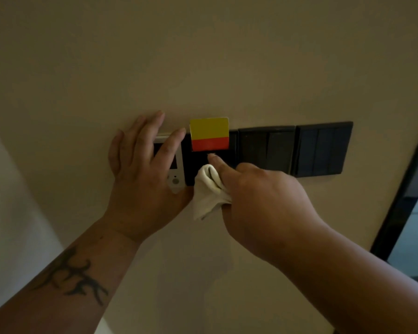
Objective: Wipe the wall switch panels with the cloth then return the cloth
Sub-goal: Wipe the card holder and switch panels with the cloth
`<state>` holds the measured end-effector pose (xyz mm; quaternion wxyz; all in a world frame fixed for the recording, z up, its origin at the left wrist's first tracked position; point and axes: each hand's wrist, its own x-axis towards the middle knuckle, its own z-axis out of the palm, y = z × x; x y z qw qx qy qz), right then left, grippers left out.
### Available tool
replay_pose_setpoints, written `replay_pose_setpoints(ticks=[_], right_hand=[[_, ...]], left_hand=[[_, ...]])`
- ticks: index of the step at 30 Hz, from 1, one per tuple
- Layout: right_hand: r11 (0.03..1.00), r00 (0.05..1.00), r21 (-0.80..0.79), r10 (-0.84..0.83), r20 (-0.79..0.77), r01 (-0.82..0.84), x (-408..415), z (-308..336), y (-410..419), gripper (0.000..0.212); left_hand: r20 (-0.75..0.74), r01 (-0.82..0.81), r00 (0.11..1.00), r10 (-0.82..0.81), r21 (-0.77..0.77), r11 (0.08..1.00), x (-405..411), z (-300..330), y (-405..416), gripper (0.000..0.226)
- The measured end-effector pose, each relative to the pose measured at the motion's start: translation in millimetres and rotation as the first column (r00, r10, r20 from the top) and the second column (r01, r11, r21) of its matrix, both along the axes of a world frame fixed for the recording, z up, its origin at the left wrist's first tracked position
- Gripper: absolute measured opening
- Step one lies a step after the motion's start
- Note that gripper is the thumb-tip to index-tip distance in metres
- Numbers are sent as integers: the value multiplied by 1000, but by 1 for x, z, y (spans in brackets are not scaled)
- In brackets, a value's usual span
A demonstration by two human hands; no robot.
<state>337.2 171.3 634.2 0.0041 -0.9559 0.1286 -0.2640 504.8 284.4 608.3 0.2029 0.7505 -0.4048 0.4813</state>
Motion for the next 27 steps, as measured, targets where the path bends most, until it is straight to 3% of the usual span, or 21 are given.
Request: replay_pose_setpoints(ticks=[11, 19, 27], right_hand=[[992, 996, -80, 93, 2, -92, 3, 10, 0, 52], [983, 946, -158, 133, 294, -90, 19, 13, -3, 18], [988, 935, -104, -70, 348, 112, 22, 27, -2, 12]], left_hand=[[48, -18, 999, 18, 12, 1000, 1, 0, 1, 75], [102, -1, 995, 7, -54, 999, 4, -3, -4, 72], [143, -35, 989, 43, -53, 998, 6, 0, -3, 74]])
